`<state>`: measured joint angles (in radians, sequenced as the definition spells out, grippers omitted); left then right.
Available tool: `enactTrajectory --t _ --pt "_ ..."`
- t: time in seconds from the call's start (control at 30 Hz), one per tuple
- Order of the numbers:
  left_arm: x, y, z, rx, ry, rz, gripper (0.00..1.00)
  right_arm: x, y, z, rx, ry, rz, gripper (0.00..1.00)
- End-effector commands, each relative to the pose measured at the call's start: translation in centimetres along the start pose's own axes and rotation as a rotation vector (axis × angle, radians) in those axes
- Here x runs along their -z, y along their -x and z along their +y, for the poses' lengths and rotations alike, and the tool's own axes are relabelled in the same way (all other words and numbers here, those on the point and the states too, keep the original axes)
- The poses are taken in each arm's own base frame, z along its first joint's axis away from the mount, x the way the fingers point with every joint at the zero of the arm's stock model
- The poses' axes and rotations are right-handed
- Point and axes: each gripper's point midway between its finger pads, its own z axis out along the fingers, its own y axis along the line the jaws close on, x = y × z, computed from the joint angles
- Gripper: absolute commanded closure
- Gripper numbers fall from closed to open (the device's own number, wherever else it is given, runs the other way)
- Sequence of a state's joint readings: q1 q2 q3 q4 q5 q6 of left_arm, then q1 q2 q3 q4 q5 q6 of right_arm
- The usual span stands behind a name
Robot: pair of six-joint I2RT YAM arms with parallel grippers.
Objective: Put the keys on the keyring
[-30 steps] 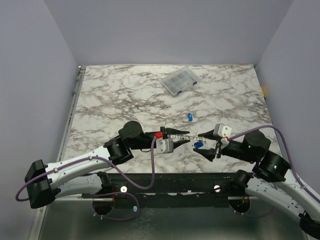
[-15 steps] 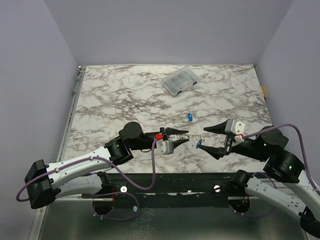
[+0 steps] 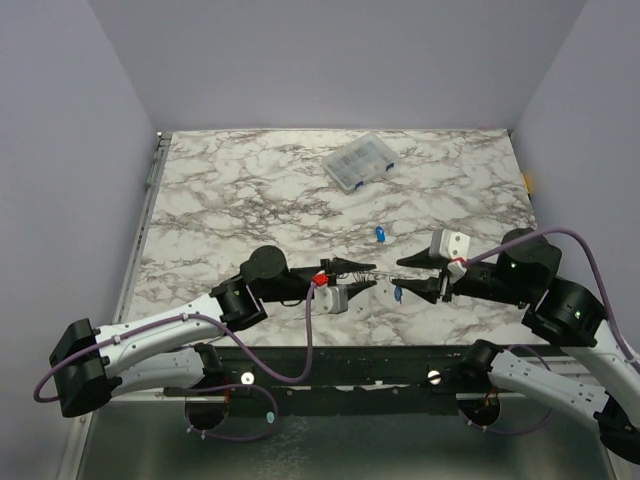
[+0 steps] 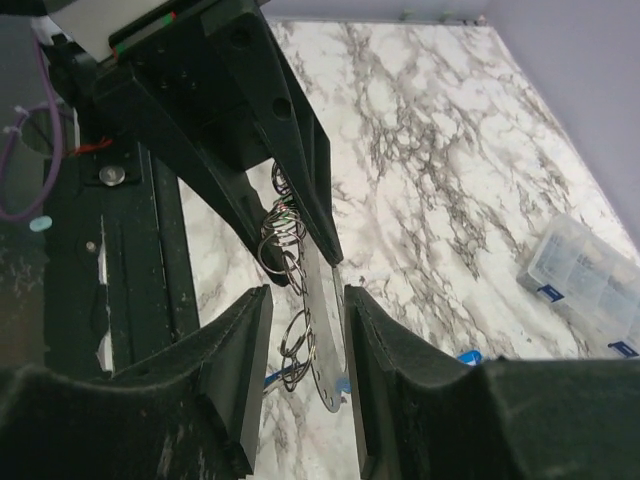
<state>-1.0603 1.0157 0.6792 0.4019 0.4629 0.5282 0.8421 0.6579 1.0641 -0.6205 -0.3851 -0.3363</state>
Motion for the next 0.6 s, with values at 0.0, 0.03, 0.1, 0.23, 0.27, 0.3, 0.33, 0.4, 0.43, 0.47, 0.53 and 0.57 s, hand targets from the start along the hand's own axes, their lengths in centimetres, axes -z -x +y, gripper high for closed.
enactTrajectory --t 0.0,0.03,0.1,0.23,0.27,0.3,0.33,0.4,0.43,0.47,0.53,0.57 --pt "-0.2 0.4 -0.2 -0.016 -0.024 -0.021 1.00 -0.6 -1.6 1.1 -0.010 0.094 0.102 0.55" --pt "-0.3 0.3 -0.3 -0.011 -0.027 -0.019 1.00 -0.8 -1.9 1.1 -0.013 0.105 0.117 0.54" --pt "-0.3 0.2 -0.4 -0.005 -0.034 -0.017 1.00 -1.2 -2.2 1.2 -0.012 0.122 0.135 0.54" --pt "-0.4 -0.1 -0.7 0.004 -0.042 -0.013 1.00 -2.0 -2.5 1.3 -0.013 0.148 0.137 0.56" --pt "-0.4 -0.1 -0.6 0.004 -0.042 -0.013 1.00 -2.2 -2.5 1.3 -0.013 0.150 0.137 0.59" --pt "-0.5 -0.1 -0.7 0.005 -0.043 -0.012 1.00 -2.3 -2.5 1.2 -0.009 0.149 0.138 0.61" --pt "-0.5 -0.1 -0.7 0.004 -0.043 -0.012 1.00 -2.4 -2.6 1.1 -0.008 0.148 0.142 0.64" --pt "-0.5 -0.2 -0.7 0.006 -0.044 -0.011 1.00 -2.6 -2.9 1.0 -0.006 0.145 0.148 0.68" --pt "-0.5 -0.2 -0.7 0.007 -0.045 -0.010 1.00 -2.6 -3.0 1.0 -0.006 0.146 0.150 0.71" --pt "-0.5 -0.2 -0.8 0.009 -0.046 -0.011 1.00 -2.7 -3.1 1.0 -0.007 0.145 0.153 0.72" --pt "-0.5 -0.2 -0.8 0.011 -0.047 -0.010 1.00 -2.8 -3.4 1.0 -0.011 0.145 0.159 0.75" --pt "-0.5 -0.2 -0.8 0.011 -0.048 -0.011 1.00 -2.9 -3.4 1.0 -0.011 0.143 0.159 0.76"
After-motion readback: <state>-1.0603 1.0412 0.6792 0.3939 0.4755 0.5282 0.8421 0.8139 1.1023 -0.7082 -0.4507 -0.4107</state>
